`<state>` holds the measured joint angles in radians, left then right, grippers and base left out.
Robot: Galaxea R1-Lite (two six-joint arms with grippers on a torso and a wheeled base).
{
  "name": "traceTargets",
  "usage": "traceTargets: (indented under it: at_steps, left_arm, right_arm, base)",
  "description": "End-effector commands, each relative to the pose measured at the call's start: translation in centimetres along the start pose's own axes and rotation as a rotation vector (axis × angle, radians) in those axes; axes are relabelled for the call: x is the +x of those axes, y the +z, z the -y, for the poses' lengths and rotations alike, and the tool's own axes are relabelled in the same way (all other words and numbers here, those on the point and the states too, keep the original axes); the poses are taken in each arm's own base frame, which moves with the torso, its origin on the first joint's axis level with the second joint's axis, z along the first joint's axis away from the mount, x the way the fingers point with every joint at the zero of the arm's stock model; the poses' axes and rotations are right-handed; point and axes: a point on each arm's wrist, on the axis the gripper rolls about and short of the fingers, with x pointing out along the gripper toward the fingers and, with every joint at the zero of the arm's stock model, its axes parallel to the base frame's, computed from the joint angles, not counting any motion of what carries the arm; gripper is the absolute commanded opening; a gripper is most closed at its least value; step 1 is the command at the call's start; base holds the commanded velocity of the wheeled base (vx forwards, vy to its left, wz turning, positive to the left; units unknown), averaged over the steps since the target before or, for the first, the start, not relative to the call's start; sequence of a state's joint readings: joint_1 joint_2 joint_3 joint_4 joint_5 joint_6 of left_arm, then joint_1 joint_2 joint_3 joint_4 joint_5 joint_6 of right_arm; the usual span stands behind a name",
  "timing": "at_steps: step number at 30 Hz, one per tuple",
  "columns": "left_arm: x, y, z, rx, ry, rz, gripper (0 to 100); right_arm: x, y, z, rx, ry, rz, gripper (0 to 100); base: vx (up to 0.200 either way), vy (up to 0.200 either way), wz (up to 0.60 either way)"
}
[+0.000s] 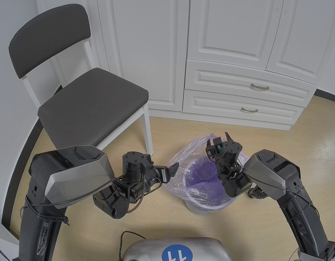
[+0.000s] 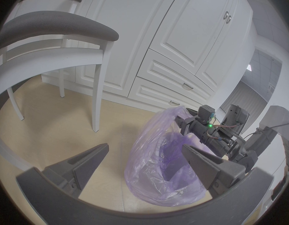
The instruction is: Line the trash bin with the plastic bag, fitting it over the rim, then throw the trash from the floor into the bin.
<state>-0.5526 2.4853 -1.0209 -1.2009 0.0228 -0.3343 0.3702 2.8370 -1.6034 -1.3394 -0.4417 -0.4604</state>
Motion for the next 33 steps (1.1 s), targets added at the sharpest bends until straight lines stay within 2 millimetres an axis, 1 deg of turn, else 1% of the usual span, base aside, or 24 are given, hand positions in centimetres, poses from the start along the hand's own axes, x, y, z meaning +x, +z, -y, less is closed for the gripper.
traceTargets:
  at_steps: [1,2,3,4,5,7,8,9,11,14,15,17,19,21,23,24,25,26,27,29,30,31,32,33]
  left_arm:
    - [-0.2,0.0,0.3,0.002,-0.005,-0.002,100]
    - [-0.4,0.4,0.5,0.002,-0.007,0.005,100]
    - [-0.5,0.7,0.6,0.002,-0.012,0.014,100]
    - [-0.5,0.7,0.6,0.002,-0.012,0.014,100]
    - [-0.6,1.1,1.0,0.003,-0.019,0.021,100]
    - [-1.0,1.3,1.2,0.005,-0.023,0.018,100]
    - [-1.0,1.3,1.2,0.007,-0.022,0.015,100]
    - [-1.3,1.2,1.5,0.032,-0.021,-0.009,100]
    - [-2.0,0.4,1.3,0.110,0.000,-0.091,100]
    - [-2.5,0.9,2.0,0.159,-0.002,-0.129,100]
    - [-2.5,0.9,2.0,0.159,-0.002,-0.129,100]
    - [-2.5,2.7,3.4,0.161,-0.027,-0.094,100]
    - [-2.9,3.9,4.3,0.167,-0.034,-0.102,100]
    - [-3.1,5.3,5.1,0.169,-0.029,-0.135,100]
    - [-2.7,6.3,5.7,0.162,-0.019,-0.181,100]
    - [-2.7,6.3,5.7,0.162,-0.019,-0.181,100]
    - [-1.8,7.5,6.6,0.129,-0.001,-0.215,100]
    - [-1.2,7.8,7.2,0.106,0.011,-0.228,100]
    - [-0.1,8.0,8.0,0.080,0.038,-0.242,100]
    - [1.6,8.5,8.6,0.055,0.085,-0.243,100]
    - [1.9,8.6,8.7,0.052,0.093,-0.245,100]
    - [2.8,8.6,8.7,0.048,0.106,-0.260,100]
    - [3.0,8.6,8.6,0.047,0.107,-0.263,100]
    - [3.9,8.0,8.1,0.049,0.117,-0.276,100]
  right_arm:
    - [-3.9,3.5,3.8,-0.037,0.080,-0.051,100]
    - [-4.8,4.4,5.1,-0.038,0.121,-0.049,100]
    - [-5.3,4.9,6.0,-0.033,0.143,-0.045,100]
    - [-5.4,4.9,6.1,-0.033,0.144,-0.045,100]
    - [-6.1,6.0,7.3,-0.013,0.172,-0.035,100]
    - [-6.8,7.1,8.4,0.022,0.183,-0.036,100]
    - [-6.9,7.1,8.5,0.024,0.183,-0.038,100]
    - [-7.4,7.8,9.2,0.042,0.193,-0.043,100]
    - [-8.2,8.6,10.5,0.055,0.204,-0.085,100]
    - [-9.4,9.9,12.0,0.109,0.235,-0.211,100]
    - [-9.4,9.9,12.0,0.109,0.235,-0.211,100]
    - [-10.5,11.9,13.5,0.210,0.263,-0.384,100]
    - [-10.4,13.0,14.0,0.310,0.271,-0.481,100]
    - [-10.0,13.7,14.0,0.420,0.291,-0.563,100]
    - [-9.6,13.8,14.1,0.492,0.313,-0.604,100]
    - [-9.6,13.8,14.1,0.492,0.313,-0.604,100]
    - [-9.3,13.5,14.1,0.534,0.334,-0.634,100]
    - [-9.3,13.0,14.0,0.539,0.330,-0.654,100]
    - [-9.3,12.1,13.6,0.529,0.330,-0.687,100]
    - [-8.9,10.9,12.8,0.515,0.327,-0.728,100]
    - [-8.8,10.7,12.7,0.514,0.324,-0.732,100]
    - [-8.6,10.3,12.5,0.505,0.313,-0.740,100]
    - [-8.5,10.4,12.4,0.505,0.310,-0.739,100]
    - [-8.1,9.9,12.2,0.502,0.296,-0.745,100]
  base:
    - [0.000,0.000,0.00]
    - [0.000,0.000,0.00]
    - [0.000,0.000,0.00]
    - [0.000,0.000,0.00]
    - [0.000,0.000,0.00]
    - [0.000,0.000,0.00]
    - [0.000,0.000,0.00]
    - [0.000,0.000,0.00]
    - [0.000,0.000,0.00]
    - [0.000,0.000,0.00]
    - [0.000,0.000,0.00]
    - [0.000,0.000,0.00]
    - [0.000,0.000,0.00]
    - [0.000,0.000,0.00]
    - [0.000,0.000,0.00]
    - [0.000,0.000,0.00]
    - [0.000,0.000,0.00]
    - [0.000,0.000,0.00]
    - [0.000,0.000,0.00]
    - [0.000,0.000,0.00]
    - [0.000,0.000,0.00]
    - [0.000,0.000,0.00]
    - [0.000,0.000,0.00]
    - [0.000,0.000,0.00]
